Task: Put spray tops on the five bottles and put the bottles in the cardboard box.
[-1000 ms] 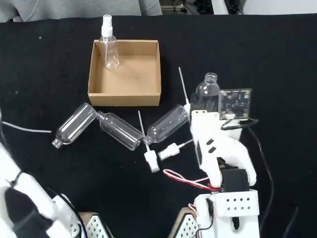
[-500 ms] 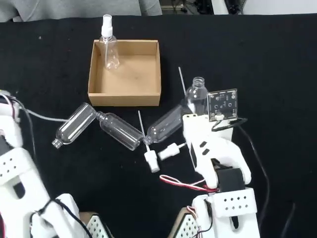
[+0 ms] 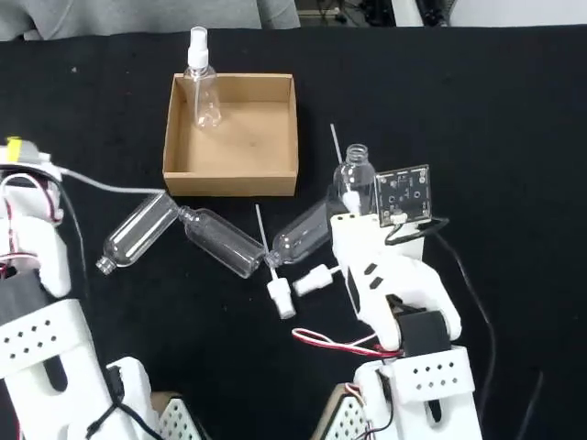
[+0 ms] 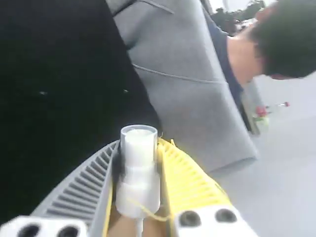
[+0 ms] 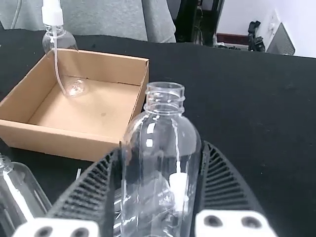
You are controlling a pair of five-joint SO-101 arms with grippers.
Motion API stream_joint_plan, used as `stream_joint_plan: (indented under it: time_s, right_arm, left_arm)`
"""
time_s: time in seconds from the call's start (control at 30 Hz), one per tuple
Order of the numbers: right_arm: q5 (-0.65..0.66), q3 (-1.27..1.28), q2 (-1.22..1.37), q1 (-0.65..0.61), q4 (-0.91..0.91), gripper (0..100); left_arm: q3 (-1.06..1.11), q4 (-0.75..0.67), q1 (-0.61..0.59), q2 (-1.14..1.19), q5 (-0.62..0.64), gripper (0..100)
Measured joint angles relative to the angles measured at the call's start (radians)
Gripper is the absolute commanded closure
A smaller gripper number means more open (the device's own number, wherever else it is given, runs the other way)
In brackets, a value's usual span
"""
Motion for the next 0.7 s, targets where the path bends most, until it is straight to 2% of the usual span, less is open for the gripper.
stream_joint_plan:
  time_s: [0.27, 0.7]
  right_arm:
    - [0.02, 0.0, 0.0, -0.014, 0.0, 88.1]
    - [0.175, 0.064, 0.0, -0.133, 0.0, 88.1]
  left_arm:
    - [0.008, 0.0, 0.06, -0.098, 0.112, 97]
    - [0.155, -0.003, 0.16, -0.307, 0.123, 97]
